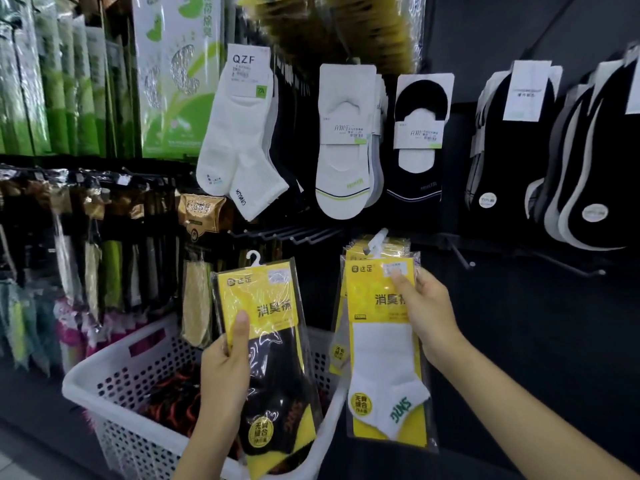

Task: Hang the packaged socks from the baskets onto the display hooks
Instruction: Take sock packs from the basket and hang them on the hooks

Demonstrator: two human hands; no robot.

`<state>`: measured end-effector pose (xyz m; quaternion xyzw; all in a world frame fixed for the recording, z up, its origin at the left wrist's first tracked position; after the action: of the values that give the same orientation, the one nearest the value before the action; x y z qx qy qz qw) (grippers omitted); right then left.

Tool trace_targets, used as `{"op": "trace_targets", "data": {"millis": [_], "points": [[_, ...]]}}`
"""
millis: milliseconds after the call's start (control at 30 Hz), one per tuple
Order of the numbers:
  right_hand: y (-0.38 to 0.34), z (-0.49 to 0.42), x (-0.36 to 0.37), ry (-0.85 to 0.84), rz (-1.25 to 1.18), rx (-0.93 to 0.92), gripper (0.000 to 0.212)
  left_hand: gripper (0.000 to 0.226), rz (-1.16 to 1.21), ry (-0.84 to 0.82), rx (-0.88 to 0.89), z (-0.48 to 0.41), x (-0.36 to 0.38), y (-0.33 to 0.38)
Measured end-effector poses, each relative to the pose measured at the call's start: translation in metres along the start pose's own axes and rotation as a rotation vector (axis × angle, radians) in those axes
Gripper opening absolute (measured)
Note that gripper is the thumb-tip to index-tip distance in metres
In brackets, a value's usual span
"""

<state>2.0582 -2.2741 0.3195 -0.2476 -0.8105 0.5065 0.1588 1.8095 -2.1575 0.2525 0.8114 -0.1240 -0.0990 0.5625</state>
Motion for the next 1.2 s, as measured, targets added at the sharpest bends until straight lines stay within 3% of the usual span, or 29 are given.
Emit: {"op": "trace_targets", "data": {"millis": [267, 567, 667, 833, 900, 1000, 1200], "points": [[0.034, -0.037, 0.003, 0.141, 0.077, 0.145, 0.029, 0.055, 0.04, -0.036, -0.012, -0.004, 0.004, -0.001], [0.069, -0.013, -0.039, 0.395, 0.216, 0.277, 0.02, 0.054, 0.079, -0.117, 0.017, -0.004, 0.027, -0.003], [0.057, 0.009, -0.026, 0.301, 0.202, 0.19, 0.016, 0.054, 0.102, -0.174, 0.022, -0.002, 0.041, -0.005], [0.038, 0.04, 0.028, -0.155, 0.046, 0.179, 0.025, 0.066, 0.162, -0.35, 0.035, 0.002, 0.079, -0.007], [0.034, 0.049, 0.038, -0.24, -0.026, 0.177, 0.022, 0.053, 0.17, -0.401, 0.065, 0.006, 0.092, -0.002], [0.027, 0.053, 0.028, -0.142, -0.077, 0.117, 0.017, 0.037, 0.24, -0.458, 0.092, 0.01, 0.108, 0.004], [0.022, 0.036, 0.003, 0.043, 0.007, 0.119, 0.01, 0.053, 0.269, -0.425, 0.111, 0.01, 0.114, 0.002]]}}
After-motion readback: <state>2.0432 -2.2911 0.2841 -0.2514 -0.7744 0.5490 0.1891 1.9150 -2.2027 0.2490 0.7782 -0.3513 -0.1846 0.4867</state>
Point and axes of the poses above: each hand's wrist, its own z-axis away from the middle knuckle, its own x-axis out of the palm, y = z × x, the point moved 6 cm from there along -z, towards the middle knuckle, and after that the axes turned 13 degrees about -y, right-handed, at the moved point
